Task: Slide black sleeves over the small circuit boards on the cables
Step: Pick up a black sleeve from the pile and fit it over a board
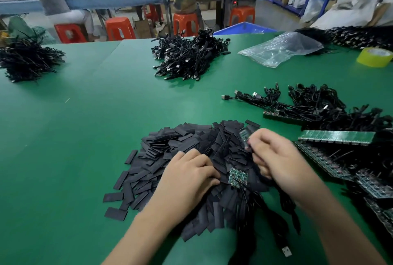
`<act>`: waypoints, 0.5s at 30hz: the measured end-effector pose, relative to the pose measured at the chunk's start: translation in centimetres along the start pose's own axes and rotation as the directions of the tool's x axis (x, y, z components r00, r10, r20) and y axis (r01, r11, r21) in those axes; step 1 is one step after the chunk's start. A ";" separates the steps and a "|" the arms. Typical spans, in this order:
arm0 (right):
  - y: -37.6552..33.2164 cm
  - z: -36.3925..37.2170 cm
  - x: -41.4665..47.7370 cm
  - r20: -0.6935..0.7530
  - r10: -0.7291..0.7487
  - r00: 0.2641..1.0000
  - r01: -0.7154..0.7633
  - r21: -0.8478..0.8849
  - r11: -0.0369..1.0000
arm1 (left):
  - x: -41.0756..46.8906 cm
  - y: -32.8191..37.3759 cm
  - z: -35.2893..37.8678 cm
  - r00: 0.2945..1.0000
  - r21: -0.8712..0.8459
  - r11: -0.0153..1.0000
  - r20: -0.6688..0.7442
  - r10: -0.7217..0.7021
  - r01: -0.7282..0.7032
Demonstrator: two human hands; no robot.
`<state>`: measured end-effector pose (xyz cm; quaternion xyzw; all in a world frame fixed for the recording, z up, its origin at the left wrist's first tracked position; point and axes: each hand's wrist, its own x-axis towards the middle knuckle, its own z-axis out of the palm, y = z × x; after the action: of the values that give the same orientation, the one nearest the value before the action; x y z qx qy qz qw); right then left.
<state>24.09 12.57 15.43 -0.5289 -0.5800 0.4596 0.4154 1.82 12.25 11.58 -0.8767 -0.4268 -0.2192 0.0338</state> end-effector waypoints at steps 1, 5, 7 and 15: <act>-0.1 0.3 0.2 0.021 -0.021 1.000 0.024 -0.144 0.989 | 0.1 -0.3 -0.2 0.999 -0.063 0.998 -0.009 -0.033 0.032; 0.2 1.9 0.8 0.087 -0.075 0.993 0.101 -0.358 0.928 | -0.4 -0.3 0.2 0.907 -0.595 0.731 -0.008 -0.421 0.334; 0.8 2.8 0.9 0.108 -0.087 0.990 0.120 -0.351 0.928 | -1.1 -0.3 0.6 0.871 -0.728 0.583 0.037 -0.491 0.360; 2.7 4.7 0.7 0.144 -0.118 0.982 0.151 -0.242 0.958 | -2.5 -0.8 0.6 0.878 -0.739 0.594 -0.007 -0.479 0.318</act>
<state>20.07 12.86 11.72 -0.5061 -0.6939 0.3858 0.3369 0.05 11.09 9.85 -0.6722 -0.4864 -0.4589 -0.3176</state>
